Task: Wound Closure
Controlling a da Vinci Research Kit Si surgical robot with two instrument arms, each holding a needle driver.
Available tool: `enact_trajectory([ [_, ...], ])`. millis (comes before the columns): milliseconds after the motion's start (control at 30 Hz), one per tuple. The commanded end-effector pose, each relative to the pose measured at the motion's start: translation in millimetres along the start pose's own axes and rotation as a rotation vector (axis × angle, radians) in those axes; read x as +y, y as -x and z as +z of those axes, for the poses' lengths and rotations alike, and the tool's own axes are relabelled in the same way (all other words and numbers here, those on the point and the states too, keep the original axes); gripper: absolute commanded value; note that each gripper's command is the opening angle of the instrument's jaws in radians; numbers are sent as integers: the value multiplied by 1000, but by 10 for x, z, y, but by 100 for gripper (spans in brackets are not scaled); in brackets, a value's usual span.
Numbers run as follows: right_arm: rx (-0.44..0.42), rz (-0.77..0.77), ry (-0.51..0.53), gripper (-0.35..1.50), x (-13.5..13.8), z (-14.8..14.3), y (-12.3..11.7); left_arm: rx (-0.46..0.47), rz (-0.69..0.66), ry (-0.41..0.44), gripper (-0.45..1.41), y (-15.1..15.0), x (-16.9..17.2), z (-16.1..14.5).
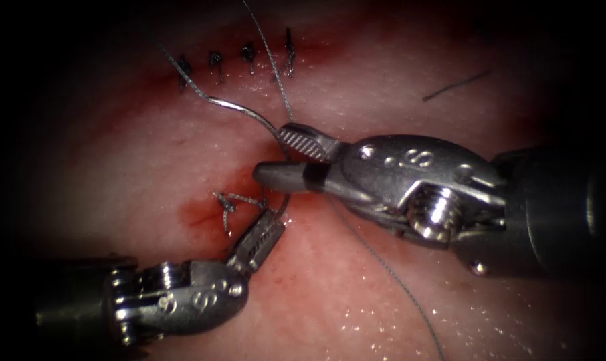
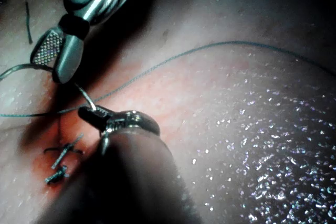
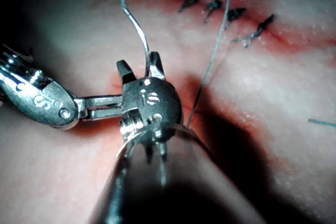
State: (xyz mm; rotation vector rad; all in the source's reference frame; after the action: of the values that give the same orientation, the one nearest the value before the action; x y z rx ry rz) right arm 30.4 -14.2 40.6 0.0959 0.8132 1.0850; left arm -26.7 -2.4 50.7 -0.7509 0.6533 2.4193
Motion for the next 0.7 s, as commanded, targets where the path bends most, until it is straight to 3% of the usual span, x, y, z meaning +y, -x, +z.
enact_trajectory([
  [33, 1, -4, -1, 40, -6, 9, 4, 0, -1, 4, -45, 0, 10, 3],
  [100, 1, -7, 6, 27, -7, 10, 4, 0, 4, 4, -45, 0, 10, 2],
  [200, 10, -3, 24, -35, -10, 11, 4, 2, 14, 1, -45, -1, 11, 2],
  [467, 25, -108, 109, -35, -8, 12, 4, 18, 32, -5, -45, -4, 14, 0],
  [500, 32, -123, 109, -35, -7, 11, 4, 24, 31, 0, -13, -5, 14, 0],
  [533, 32, -123, 108, -35, -6, 10, 3, 41, 35, 17, 52, -7, 12, 1],
  [567, 33, -128, 108, -35, -5, 9, 3, 57, -10, 37, 76, -9, 9, 2],
  [600, 37, -133, 110, -35, -3, 8, 2, 77, -54, 63, 79, -12, 5, 3],
  [667, 55, -129, 93, -35, 1, 6, 1, 132, -115, 127, 115, -18, -5, 6],
  [700, 62, -129, 72, -35, 4, 5, 1, 151, -135, 153, 121, -21, -8, 6],
])
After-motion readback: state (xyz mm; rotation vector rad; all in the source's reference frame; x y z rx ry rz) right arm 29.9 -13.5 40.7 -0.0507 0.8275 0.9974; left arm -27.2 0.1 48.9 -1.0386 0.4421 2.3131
